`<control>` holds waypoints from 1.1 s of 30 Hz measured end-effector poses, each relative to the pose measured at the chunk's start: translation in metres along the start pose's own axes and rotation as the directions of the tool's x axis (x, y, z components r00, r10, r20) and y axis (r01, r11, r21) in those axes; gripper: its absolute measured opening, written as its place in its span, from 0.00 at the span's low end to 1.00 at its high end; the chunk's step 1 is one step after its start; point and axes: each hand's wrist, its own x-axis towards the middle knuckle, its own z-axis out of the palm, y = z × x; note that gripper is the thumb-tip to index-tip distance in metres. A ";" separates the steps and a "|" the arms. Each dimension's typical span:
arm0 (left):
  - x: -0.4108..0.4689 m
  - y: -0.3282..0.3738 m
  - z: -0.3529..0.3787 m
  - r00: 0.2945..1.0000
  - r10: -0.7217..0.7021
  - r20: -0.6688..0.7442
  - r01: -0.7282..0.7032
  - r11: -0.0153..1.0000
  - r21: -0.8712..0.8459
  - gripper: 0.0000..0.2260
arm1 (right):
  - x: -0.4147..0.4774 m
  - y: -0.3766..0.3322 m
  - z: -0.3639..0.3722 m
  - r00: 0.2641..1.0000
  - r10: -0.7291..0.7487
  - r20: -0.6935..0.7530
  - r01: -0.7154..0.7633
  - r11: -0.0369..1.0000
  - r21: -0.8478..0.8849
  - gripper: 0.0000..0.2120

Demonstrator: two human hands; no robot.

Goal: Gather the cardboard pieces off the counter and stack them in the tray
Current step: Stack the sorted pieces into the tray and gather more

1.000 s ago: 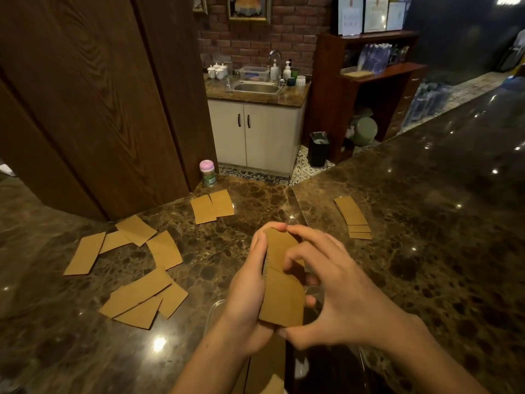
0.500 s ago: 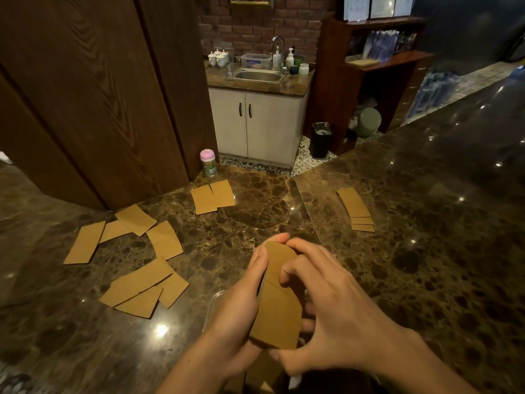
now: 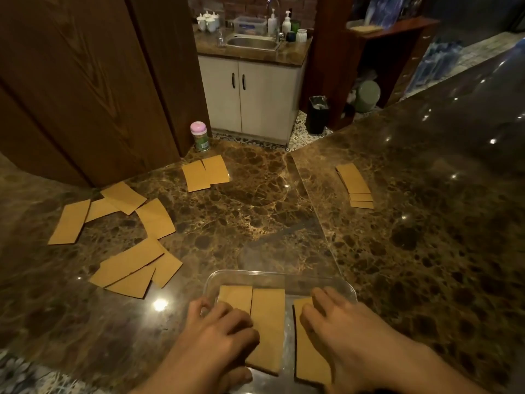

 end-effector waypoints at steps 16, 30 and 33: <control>0.009 -0.002 0.014 0.996 0.002 0.091 -0.005 1.000 0.024 0.33 | 0.020 -0.027 0.025 0.984 0.179 -0.001 -0.179 0.982 0.066 0.35; -0.012 -0.028 -0.039 0.984 -0.161 -0.079 0.070 0.751 -0.656 0.21 | 0.017 -0.033 -0.052 0.980 0.119 0.158 -0.139 0.983 0.119 0.28; -0.036 -0.094 -0.051 0.895 -0.377 -0.237 0.155 0.763 -0.627 0.30 | 0.038 -0.041 -0.102 0.995 0.099 0.000 -0.093 0.930 0.355 0.24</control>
